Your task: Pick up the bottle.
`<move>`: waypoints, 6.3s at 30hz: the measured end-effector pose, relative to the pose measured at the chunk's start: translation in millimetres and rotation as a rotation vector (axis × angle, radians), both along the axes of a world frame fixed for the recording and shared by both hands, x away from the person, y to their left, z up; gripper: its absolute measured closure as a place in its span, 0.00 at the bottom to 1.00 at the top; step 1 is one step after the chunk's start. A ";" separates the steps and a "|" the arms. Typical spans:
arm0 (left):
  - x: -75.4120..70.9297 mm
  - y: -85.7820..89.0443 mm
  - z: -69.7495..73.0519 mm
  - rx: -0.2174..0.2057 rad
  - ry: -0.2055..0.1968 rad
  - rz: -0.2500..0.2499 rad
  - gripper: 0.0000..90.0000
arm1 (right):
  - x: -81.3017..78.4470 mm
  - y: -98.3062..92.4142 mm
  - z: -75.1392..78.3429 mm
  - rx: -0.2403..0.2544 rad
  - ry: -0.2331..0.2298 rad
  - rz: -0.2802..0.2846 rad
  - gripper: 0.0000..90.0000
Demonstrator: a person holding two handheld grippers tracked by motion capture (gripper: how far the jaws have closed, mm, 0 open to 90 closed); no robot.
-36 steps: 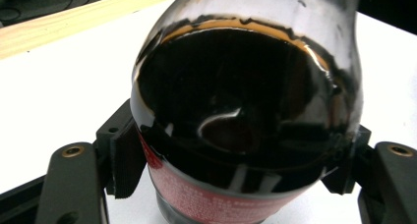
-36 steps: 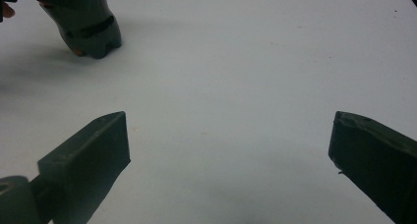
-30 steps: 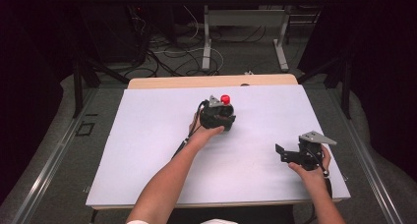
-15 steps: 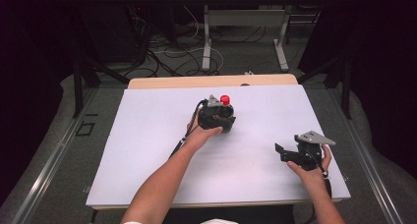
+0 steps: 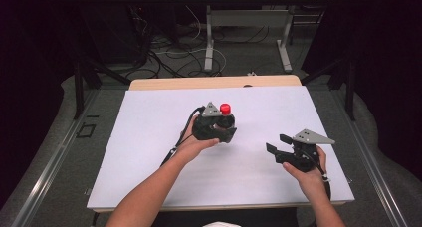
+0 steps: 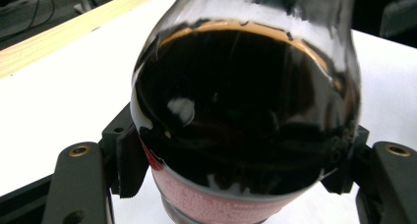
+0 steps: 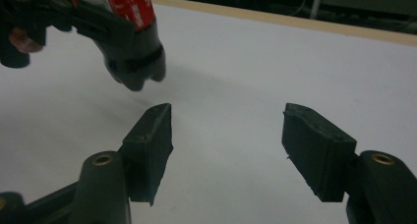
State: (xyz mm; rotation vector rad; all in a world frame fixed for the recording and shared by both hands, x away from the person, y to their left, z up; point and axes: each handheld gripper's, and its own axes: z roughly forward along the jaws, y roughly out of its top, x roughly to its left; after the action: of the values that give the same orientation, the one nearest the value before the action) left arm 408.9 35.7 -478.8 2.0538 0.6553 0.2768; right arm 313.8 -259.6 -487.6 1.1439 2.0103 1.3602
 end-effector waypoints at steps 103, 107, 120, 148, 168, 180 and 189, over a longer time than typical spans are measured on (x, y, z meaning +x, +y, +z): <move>-81.0 23.2 13.2 0.026 0.035 -0.316 0.33 | 45.7 113.5 112.8 -0.079 0.008 0.998 0.60; -78.4 27.3 12.6 0.024 0.051 -0.225 0.33 | 35.7 111.8 121.1 -0.030 -0.035 0.790 0.56; -77.3 25.3 13.7 0.033 0.044 0.013 0.33 | 0.8 130.3 112.4 -0.068 -0.044 0.349 0.61; -80.1 30.5 6.5 0.024 0.028 0.015 0.33 | 8.5 142.6 94.9 -0.042 -0.021 0.398 0.67; -90.8 30.2 15.3 -0.004 0.024 -0.091 0.33 | 25.5 118.5 109.2 -0.047 -0.050 0.779 0.64; -86.2 27.6 16.7 0.018 0.020 0.049 0.33 | -11.8 141.9 95.8 -0.070 -0.136 0.323 0.62; -89.6 30.5 17.8 0.013 -0.001 -0.012 0.33 | -5.2 140.2 96.5 -0.034 -0.110 0.421 0.67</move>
State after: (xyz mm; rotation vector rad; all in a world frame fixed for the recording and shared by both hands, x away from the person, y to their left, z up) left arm 319.2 66.2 -460.9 2.0692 0.6420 0.2762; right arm 308.7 -119.4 -391.1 0.6328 2.2648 1.5375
